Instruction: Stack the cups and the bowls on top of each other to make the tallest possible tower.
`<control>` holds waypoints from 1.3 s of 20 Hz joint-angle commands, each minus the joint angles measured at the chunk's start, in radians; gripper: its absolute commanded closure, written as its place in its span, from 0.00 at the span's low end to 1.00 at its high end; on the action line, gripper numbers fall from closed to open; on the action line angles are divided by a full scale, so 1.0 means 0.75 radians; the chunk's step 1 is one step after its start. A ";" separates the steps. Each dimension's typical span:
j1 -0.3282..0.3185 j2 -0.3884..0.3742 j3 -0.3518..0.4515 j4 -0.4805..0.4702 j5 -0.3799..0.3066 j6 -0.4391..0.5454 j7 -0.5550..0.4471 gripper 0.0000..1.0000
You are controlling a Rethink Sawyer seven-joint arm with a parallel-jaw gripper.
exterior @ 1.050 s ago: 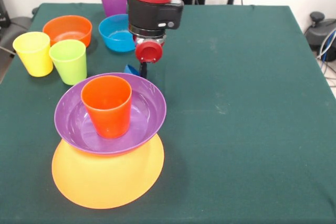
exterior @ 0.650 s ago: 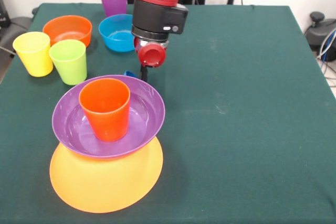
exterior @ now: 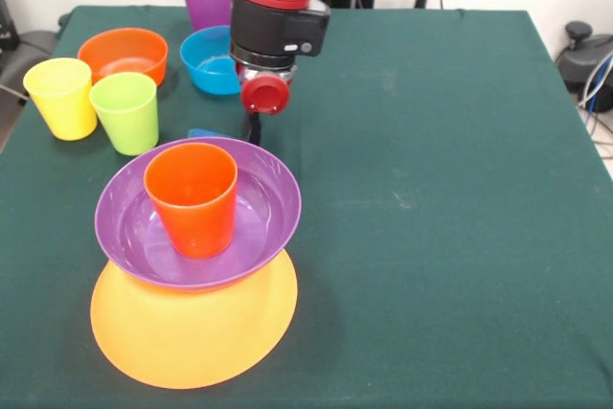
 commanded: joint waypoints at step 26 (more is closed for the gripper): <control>0.022 -0.399 -0.002 -0.142 0.014 0.777 -0.061 0.00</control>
